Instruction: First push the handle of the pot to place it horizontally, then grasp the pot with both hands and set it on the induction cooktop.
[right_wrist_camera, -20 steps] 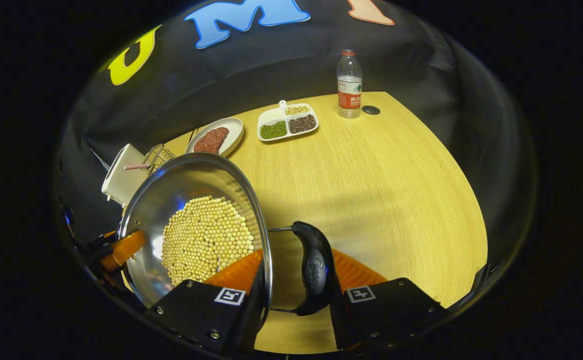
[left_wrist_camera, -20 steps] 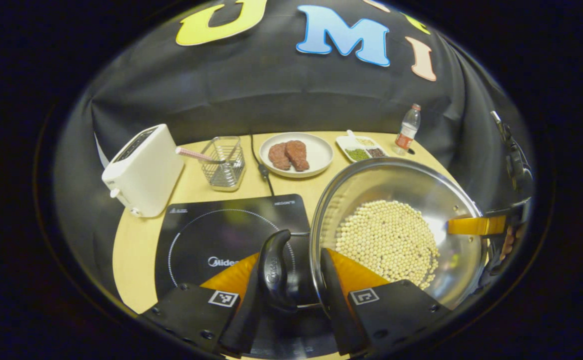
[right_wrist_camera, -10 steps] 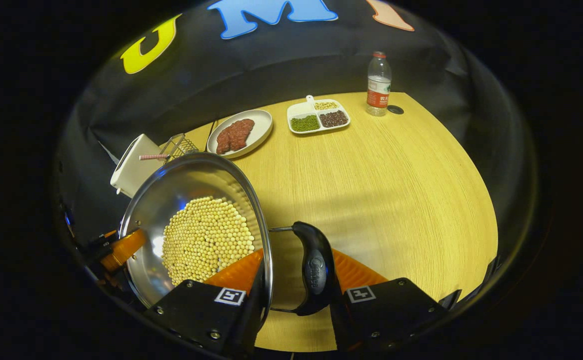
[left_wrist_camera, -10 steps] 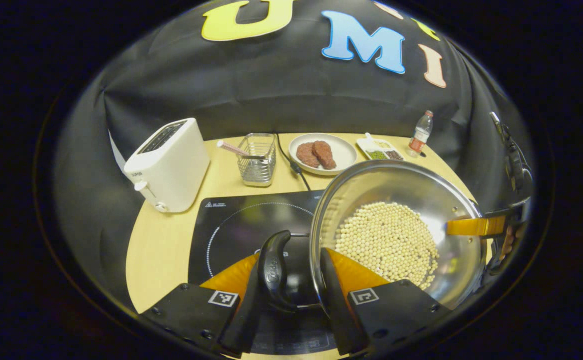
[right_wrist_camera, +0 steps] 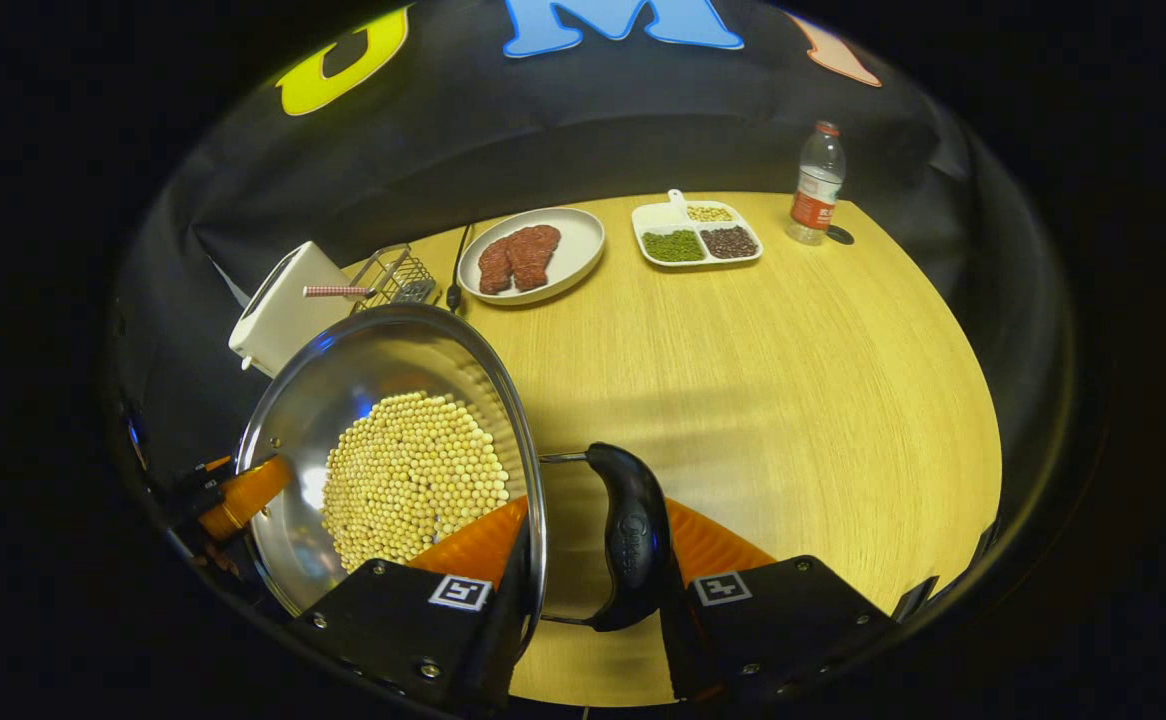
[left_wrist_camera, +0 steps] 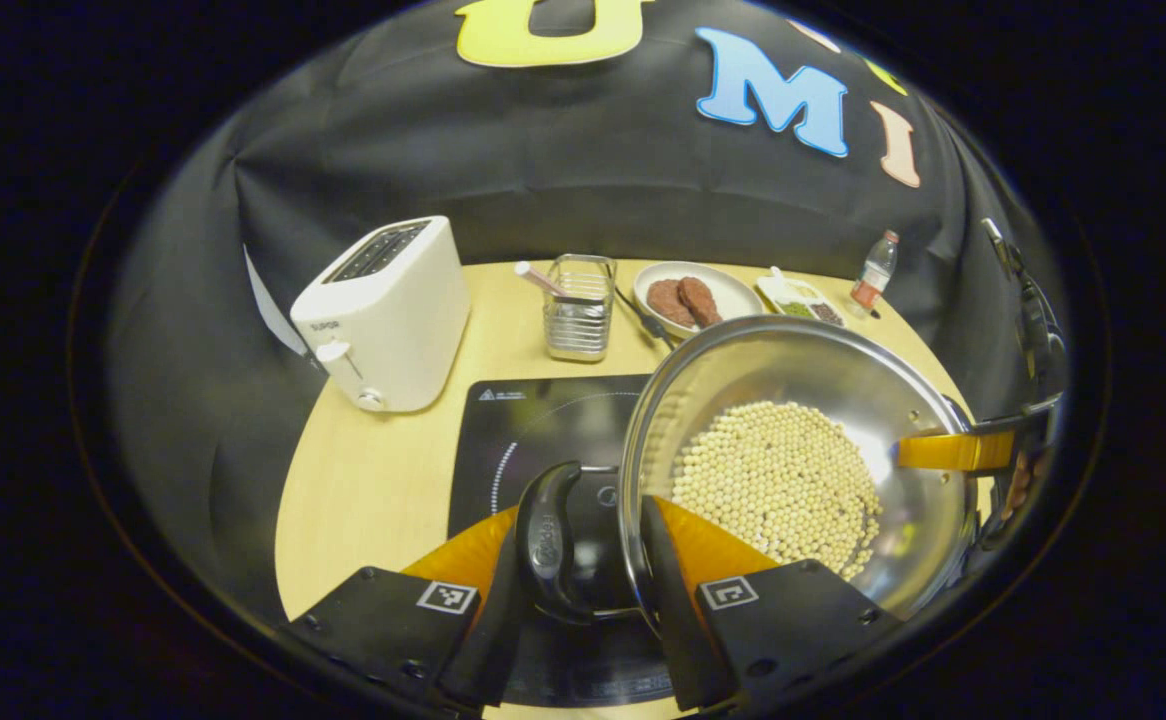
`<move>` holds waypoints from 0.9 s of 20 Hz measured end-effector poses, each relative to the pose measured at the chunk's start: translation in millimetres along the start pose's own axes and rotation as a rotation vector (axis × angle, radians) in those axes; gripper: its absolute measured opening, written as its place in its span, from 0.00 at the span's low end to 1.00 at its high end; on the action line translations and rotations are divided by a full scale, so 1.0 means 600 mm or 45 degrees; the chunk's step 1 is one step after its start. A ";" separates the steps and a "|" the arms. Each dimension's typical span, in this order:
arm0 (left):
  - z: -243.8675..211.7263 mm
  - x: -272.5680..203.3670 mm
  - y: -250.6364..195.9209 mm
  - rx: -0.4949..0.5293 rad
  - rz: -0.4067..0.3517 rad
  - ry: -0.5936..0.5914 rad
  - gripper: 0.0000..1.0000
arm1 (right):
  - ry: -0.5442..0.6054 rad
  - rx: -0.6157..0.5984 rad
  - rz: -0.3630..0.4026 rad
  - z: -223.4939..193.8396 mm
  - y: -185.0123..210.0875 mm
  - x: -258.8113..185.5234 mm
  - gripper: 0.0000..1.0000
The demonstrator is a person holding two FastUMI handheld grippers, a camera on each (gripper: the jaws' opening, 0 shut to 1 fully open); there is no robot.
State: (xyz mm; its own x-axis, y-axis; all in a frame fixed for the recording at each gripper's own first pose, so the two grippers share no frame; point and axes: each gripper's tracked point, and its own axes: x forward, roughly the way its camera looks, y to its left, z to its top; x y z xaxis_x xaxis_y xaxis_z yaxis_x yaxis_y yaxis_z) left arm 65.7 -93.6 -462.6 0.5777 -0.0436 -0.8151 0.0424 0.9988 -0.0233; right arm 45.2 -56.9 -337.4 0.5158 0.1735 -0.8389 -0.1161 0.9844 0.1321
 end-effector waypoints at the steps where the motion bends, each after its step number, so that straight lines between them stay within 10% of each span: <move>1: -0.001 -0.001 0.001 0.000 0.005 0.001 0.66 | 0.004 -0.002 0.003 0.002 -0.006 -0.005 0.59; 18: 0.004 0.003 -0.005 0.007 0.042 0.019 0.66 | 0.030 -0.041 0.007 0.010 -0.015 -0.006 0.59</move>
State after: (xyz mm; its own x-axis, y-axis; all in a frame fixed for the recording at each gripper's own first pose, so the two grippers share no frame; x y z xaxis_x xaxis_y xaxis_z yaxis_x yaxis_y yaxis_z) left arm 68.7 -97.0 -462.5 0.5666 -0.0102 -0.8239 0.0281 0.9996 0.0069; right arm 49.7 -66.2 -332.2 0.4948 0.1776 -0.8507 -0.1463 0.9820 0.1199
